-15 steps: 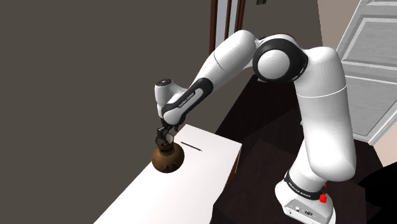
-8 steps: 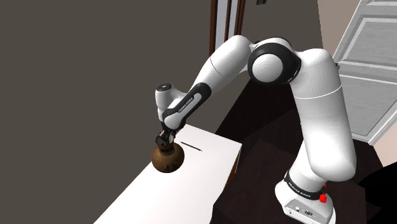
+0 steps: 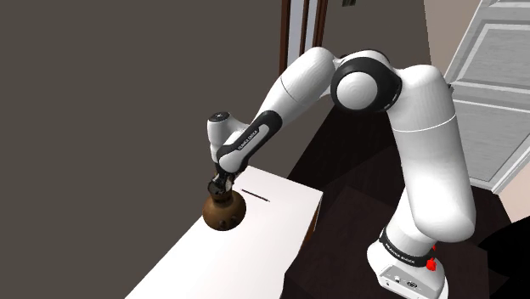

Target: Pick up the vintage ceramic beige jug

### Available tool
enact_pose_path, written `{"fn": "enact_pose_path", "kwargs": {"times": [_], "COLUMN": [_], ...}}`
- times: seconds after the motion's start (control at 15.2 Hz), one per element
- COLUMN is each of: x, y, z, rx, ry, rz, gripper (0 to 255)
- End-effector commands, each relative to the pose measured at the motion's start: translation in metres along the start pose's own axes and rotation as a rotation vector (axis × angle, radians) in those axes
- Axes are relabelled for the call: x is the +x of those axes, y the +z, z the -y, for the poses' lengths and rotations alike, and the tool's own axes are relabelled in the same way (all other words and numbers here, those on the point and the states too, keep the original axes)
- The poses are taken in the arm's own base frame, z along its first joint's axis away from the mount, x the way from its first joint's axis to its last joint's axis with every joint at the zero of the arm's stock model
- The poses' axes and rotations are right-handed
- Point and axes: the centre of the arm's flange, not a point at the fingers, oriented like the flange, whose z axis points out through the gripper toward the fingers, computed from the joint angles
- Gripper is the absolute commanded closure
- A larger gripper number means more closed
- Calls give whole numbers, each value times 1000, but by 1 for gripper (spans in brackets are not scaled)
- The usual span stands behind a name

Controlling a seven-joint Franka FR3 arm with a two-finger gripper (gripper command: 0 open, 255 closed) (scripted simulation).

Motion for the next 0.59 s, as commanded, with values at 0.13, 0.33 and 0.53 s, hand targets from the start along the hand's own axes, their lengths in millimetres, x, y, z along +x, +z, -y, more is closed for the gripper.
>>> {"fn": "enact_pose_path", "kwargs": {"times": [0.13,0.33,0.53], "x": [1,2,3], "y": [-15,-31,-46], "z": [-1,-2,-3], "rx": [-1,-1,-1], "ry": [0,0,0], "rz": [2,2,2], "gripper": [255,255,255]}}
